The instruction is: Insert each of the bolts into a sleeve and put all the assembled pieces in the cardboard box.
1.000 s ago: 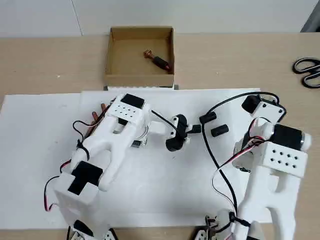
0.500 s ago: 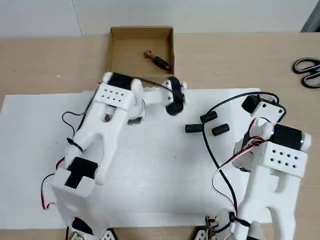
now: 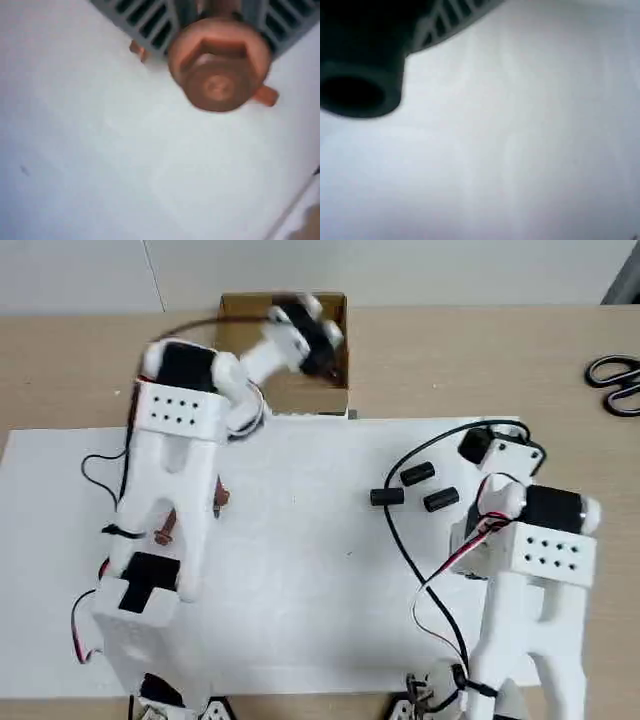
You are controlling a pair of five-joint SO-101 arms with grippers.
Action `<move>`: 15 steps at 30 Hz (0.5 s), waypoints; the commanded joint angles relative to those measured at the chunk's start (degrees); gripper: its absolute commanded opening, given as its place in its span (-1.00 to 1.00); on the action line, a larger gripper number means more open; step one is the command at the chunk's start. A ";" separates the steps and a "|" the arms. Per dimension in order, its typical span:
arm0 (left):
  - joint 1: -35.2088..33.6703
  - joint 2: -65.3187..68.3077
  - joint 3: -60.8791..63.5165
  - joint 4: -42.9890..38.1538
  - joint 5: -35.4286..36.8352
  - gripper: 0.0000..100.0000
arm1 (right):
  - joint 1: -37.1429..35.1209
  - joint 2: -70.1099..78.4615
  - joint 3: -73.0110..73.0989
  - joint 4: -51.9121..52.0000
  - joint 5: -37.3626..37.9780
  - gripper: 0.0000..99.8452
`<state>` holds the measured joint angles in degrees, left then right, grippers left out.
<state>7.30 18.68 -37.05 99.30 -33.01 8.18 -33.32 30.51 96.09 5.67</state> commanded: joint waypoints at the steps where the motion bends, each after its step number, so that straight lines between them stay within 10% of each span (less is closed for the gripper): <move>1: -1.41 -4.04 -7.34 1.05 7.38 -0.99 | -2.86 -3.56 -0.53 -0.04 -0.79 -1.00; 15: -2.99 -25.76 -9.01 0.88 22.51 -0.99 | -12.44 -36.09 -2.64 -0.40 -2.64 -0.99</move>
<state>4.75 -1.01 -43.38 99.38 -14.11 -3.60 -64.09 30.51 96.18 3.65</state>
